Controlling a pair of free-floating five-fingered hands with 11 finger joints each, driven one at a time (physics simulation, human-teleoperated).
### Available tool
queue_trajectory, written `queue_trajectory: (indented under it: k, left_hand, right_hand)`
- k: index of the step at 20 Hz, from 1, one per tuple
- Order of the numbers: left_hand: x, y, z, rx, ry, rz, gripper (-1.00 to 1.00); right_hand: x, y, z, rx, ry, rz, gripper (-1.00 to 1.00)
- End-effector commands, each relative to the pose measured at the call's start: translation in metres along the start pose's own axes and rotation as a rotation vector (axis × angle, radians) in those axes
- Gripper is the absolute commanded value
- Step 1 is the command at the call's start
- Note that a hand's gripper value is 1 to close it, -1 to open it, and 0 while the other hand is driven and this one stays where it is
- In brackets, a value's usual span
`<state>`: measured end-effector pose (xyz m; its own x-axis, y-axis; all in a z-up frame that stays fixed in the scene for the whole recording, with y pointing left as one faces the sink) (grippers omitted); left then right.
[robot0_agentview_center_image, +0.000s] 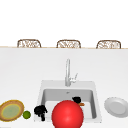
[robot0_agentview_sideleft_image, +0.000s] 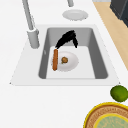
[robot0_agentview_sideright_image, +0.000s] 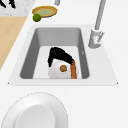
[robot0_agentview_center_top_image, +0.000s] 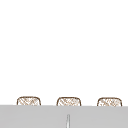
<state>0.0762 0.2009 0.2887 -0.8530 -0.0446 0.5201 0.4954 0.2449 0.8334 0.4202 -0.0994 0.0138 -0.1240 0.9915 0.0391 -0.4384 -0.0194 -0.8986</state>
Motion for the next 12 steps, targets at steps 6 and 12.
queue_trajectory:
  k: [6, 12]
  left_hand:
    - [0.000, 0.000, 0.000, 0.000, 0.000, 0.000, 0.00]
    - [0.000, 0.000, 0.000, 0.000, 0.000, 0.000, 0.00]
  right_hand:
    - [-0.019, 0.012, -0.065, 0.109, -0.005, -0.006, -1.00]
    - [-0.026, 0.027, -0.120, 0.169, -0.012, 0.003, -1.00]
